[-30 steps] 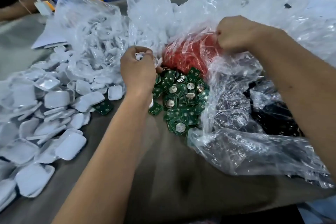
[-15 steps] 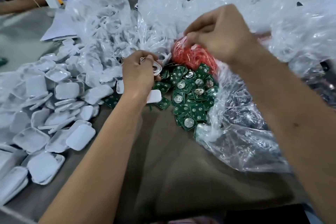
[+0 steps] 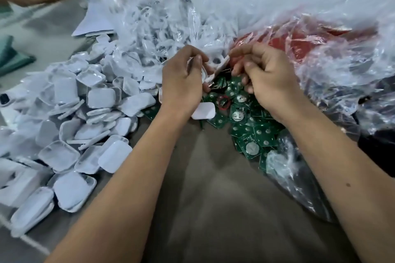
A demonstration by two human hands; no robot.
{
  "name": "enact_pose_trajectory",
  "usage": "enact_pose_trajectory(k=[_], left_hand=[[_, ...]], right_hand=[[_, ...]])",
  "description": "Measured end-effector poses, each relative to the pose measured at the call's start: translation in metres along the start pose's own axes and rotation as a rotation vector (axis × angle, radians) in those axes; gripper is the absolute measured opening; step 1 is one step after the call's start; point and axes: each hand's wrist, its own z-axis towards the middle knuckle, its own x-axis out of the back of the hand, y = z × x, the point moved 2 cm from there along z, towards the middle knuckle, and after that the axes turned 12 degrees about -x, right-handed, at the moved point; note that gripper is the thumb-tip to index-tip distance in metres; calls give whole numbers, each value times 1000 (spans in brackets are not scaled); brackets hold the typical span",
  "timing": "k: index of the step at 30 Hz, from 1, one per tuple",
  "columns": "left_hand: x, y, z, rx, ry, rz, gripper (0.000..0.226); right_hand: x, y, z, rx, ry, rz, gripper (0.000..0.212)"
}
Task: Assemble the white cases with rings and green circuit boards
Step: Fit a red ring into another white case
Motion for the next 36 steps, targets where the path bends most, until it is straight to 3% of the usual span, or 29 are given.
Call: enact_pose_trajectory(k=[3,6,8,11,15,18,24,28,31,36], left_hand=[[4,-3,3,56,65,10,22],[11,-6,8,87,154,38,22],[15,-8,11,133,200,8,21],[15,-9,11,198,193,-82,17],[9,-6,10,143,72,-96,14],[3,-4,8,114,-38,-140,13],[-8,3,2,116,-189,-324,18],[-10,8,1,25,-204,-295,9],[-6,8,3,12,-139,-286,11],[-2,5,5,-21,-103,-290,15]], right_hand=[[-6,-4,-5,126,25,-315,44],[-14,-10,-10,223,-38,-640,17],[-14,-11,-13,213,-123,-787,18],[-9,-13,-16,219,-188,-892,24],[-7,-11,-12,216,-223,-931,20],[-4,-5,-9,223,-188,-795,17],[1,-3,-4,170,30,-162,12],[-2,-1,-3,138,-37,55,2],[-3,-2,-3,107,-126,230,13],[-3,-1,-2,170,-120,243,17]])
